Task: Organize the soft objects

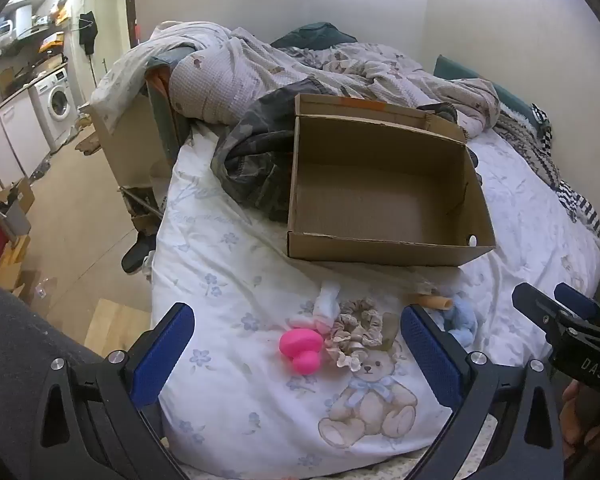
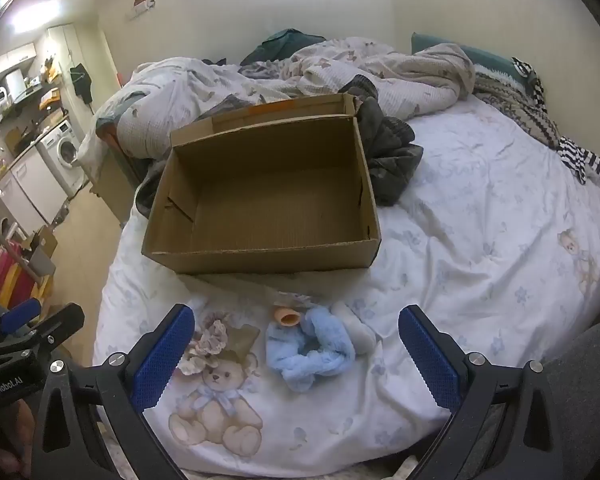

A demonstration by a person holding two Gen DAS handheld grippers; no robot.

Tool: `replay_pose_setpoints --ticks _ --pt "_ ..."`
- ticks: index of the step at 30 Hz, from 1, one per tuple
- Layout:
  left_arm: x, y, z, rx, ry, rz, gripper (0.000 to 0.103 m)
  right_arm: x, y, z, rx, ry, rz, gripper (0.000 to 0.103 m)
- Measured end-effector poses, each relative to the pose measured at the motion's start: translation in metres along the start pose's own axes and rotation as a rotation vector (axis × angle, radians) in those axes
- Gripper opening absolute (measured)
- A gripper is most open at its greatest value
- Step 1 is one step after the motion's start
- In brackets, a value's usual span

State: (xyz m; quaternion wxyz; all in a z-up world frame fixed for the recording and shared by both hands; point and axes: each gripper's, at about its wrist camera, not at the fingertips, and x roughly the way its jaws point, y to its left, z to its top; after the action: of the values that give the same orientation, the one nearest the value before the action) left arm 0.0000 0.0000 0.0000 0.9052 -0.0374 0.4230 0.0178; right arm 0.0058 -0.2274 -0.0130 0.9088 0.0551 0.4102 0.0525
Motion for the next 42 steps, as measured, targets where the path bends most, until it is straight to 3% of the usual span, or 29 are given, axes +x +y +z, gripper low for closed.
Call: replay_pose_setpoints --ticks 42 --pt "0.0011 0.0 0.0009 0.007 -0.004 0.007 0.103 0.0019 0.0001 0.0026 -0.006 -0.003 -0.009 0.103"
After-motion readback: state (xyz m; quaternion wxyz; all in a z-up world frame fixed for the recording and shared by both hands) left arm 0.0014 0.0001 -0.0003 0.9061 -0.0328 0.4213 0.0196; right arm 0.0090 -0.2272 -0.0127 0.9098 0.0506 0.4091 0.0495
